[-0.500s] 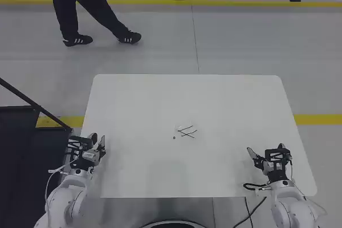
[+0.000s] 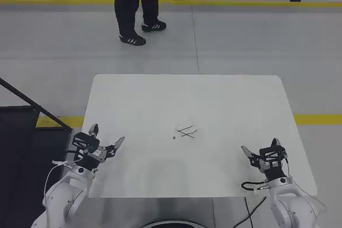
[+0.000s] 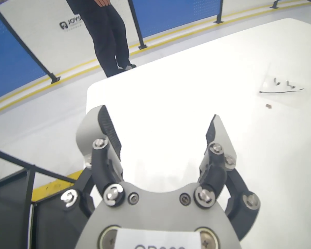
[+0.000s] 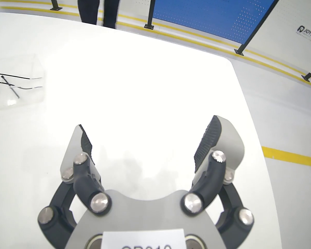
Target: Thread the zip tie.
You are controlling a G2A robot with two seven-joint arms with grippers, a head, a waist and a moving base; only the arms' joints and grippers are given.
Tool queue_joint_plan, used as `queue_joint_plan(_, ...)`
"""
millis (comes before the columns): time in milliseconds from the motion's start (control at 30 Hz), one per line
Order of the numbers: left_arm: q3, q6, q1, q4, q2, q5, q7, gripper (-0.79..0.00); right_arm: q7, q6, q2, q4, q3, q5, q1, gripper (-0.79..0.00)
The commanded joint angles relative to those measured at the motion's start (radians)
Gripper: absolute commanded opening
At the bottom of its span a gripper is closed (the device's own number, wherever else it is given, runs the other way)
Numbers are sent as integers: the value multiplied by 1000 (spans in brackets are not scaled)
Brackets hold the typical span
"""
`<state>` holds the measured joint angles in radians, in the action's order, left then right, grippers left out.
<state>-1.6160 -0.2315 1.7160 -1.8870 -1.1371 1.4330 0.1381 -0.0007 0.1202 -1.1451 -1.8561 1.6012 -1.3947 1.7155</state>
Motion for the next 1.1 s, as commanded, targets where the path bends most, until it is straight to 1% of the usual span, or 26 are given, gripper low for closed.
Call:
queue_joint_plan(0, -1, -52, -9, -9, 4, 39, 29, 0, 8, 33, 2, -29, 5, -13, 3, 0)
queue_joint_plan(200, -7, -239, -42, -33, 19, 103, 112, 0, 22, 150, 9, -128, 11, -38, 16, 0)
queue_joint_plan(233, -12, -255, -49, -35, 20, 104, 124, 0, 25, 167, 10, -139, 13, -34, 17, 0)
queue_joint_plan(267, -12, -265, -53, -36, 20, 79, 145, 0, 41, 165, 11, -145, 21, -36, 21, 0)
queue_joint_plan(300, -12, -285, -52, -35, 20, 40, 160, 0, 82, 130, 10, -152, 35, -47, 27, 0)
queue_joint_plan(333, -22, -297, -48, -39, 20, 19, 163, 0, 98, 110, 10, -157, 41, -52, 29, 0)
queue_joint_plan(700, -13, -290, -54, -32, 19, 11, 149, 0, 95, 107, 9, -154, 39, -50, 28, 0)
queue_joint_plan(767, 10, -270, -87, -18, 18, 33, 102, 0, 91, 123, 10, -151, 21, -76, 17, 0)
queue_joint_plan(800, 29, -289, -109, -15, 18, 32, 84, 0, 91, 133, 10, -151, 9, -89, 8, 0)
queue_joint_plan(900, 68, -348, -178, -4, 20, 48, 23, 0, 96, 152, 10, -155, -26, -132, -22, 0)
queue_joint_plan(967, 105, -417, -235, 7, 22, 62, -19, 0, 86, 170, 10, -156, -49, -155, -38, 0)
queue_joint_plan(1067, 155, -496, -320, 31, 23, 77, -87, 0, 104, 202, 12, -153, -84, -241, -61, 0)
